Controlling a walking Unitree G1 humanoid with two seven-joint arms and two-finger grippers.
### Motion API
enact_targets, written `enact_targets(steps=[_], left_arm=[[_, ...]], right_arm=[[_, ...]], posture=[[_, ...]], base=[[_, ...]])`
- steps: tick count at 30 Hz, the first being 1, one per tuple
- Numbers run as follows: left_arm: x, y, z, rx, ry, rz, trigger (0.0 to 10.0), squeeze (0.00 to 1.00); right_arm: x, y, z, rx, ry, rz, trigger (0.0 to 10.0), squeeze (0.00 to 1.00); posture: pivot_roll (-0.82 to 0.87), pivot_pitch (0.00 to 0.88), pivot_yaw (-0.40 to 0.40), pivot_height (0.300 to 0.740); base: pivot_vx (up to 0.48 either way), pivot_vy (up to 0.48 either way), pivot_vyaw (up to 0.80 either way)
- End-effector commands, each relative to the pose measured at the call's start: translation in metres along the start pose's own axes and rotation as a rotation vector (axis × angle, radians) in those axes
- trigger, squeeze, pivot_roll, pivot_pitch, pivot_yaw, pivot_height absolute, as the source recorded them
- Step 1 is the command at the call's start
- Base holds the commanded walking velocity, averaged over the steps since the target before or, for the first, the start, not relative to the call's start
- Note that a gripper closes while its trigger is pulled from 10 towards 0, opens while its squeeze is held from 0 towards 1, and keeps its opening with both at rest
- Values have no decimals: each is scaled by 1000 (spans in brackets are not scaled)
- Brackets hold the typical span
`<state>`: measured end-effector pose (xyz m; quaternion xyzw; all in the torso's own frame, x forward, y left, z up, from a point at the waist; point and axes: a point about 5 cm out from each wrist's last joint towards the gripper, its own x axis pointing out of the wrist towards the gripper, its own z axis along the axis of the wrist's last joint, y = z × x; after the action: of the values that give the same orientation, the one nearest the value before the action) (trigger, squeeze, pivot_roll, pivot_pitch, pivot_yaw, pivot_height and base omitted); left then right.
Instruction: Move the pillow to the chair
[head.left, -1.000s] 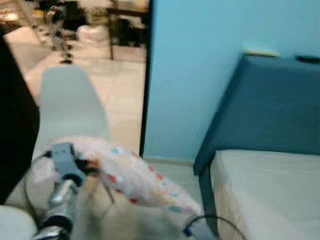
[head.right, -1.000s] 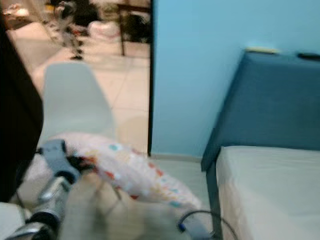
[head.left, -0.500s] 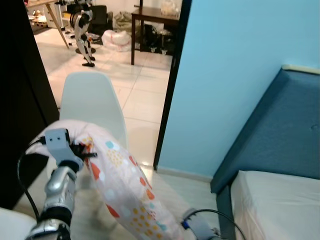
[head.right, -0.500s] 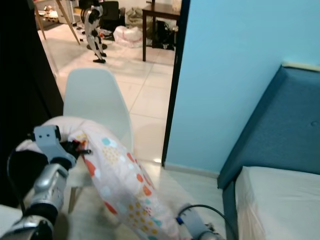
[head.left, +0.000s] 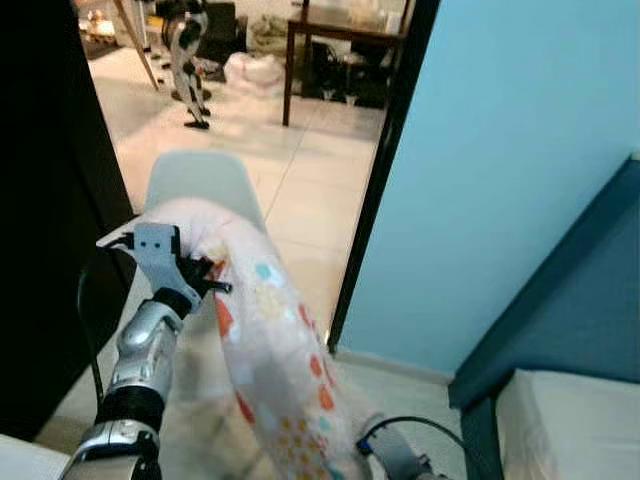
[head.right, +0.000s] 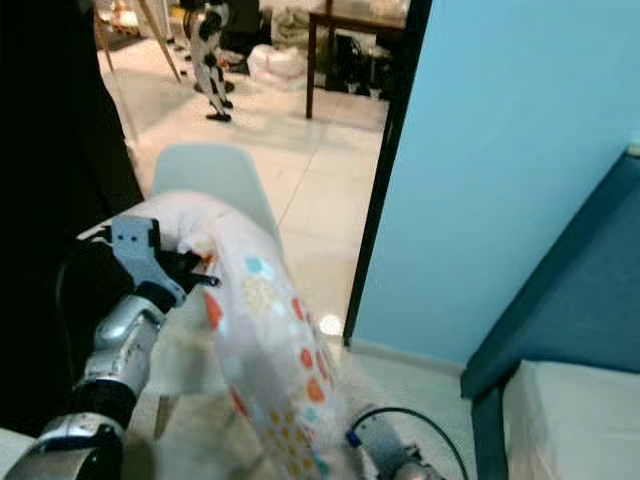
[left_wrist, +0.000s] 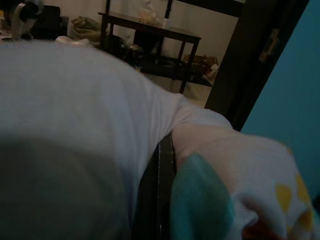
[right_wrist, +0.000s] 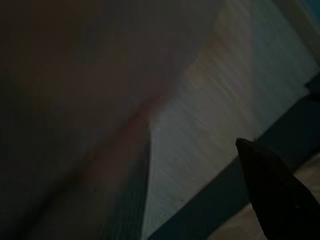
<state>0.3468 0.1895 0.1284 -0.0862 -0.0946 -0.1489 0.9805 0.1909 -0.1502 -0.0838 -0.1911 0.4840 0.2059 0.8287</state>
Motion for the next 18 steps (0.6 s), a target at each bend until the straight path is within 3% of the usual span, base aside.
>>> enact_targets(steps=[1,4,9,12,18], left_arm=[[14,-13,19,0,-89,-57,10000,0],[21,-24,23,-24,-103,-107,10000,0],[27,-37,26,-38,-102,-173,10000,0],[30,-40,27,-39,-103,-184,10000,0],[32,-41,28,-40,-104,-165,10000,0]], right_arm=[[-2,-7,-7,6,16,-21,10000,0],[-2,-6,-8,8,20,-16,10000,0],[-2,-5,-8,1,12,-14,10000,0],[-2,-5,-8,-11,11,-20,10000,0],[-2,-6,-7,16,13,-22,10000,0]], posture=[[1,18,-54,740],[1,21,-54,740],[2,24,-53,740],[2,24,-53,740],[-1,33,-50,740]], base=[[292,0,0],[311,0,0],[316,0,635],[316,0,771],[319,0,0]])
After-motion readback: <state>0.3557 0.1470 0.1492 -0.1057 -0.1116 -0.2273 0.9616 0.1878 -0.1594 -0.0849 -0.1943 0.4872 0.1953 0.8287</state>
